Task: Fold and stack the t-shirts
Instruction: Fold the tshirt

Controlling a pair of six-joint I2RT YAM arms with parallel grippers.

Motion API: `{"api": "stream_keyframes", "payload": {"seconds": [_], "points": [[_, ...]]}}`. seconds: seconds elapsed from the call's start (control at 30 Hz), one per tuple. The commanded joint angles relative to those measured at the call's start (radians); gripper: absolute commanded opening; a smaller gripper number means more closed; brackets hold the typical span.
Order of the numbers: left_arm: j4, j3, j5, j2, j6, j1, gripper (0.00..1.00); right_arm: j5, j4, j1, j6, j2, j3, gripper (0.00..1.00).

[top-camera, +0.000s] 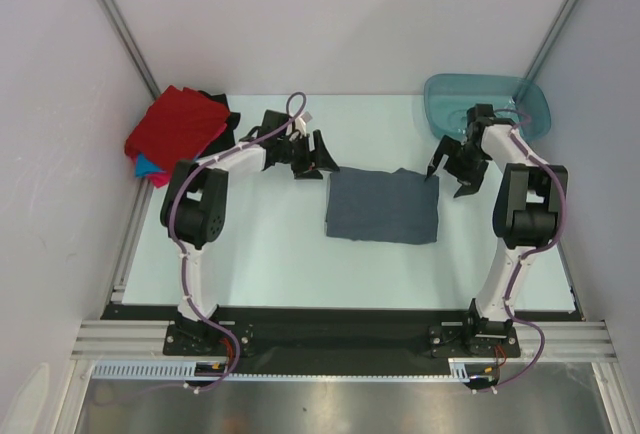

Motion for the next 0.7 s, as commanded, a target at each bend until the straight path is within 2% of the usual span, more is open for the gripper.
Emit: {"api": "stream_keyframes", "payload": {"seconds": [0.0,0.03,0.2,0.23,0.37,0.47,0.67], "points": [[0.034,0.011,0.016,-0.057,-0.013,-0.005,0.76,-0.006,0.007,-0.016,-0.027,-0.013,0.026,1.00],[0.017,0.016,0.007,-0.063,-0.010,-0.005,0.80,0.005,-0.010,-0.014,-0.031,-0.010,0.042,1.00],[-0.107,0.066,-0.096,-0.121,0.048,-0.008,0.88,0.138,-0.134,0.024,-0.065,-0.024,0.160,1.00],[-0.130,0.081,-0.110,-0.130,0.057,-0.013,0.98,0.161,-0.150,0.044,-0.070,-0.030,0.174,1.00],[-0.262,0.178,-0.245,-0.189,0.126,-0.043,1.00,0.302,-0.194,0.120,-0.058,-0.084,0.209,1.00],[-0.366,0.264,-0.360,-0.216,0.177,-0.079,1.00,0.478,-0.216,0.203,-0.025,-0.142,0.221,1.00],[-0.460,0.318,-0.573,-0.320,0.206,-0.148,1.00,0.594,-0.263,0.355,0.079,-0.220,0.249,1.00]]}}
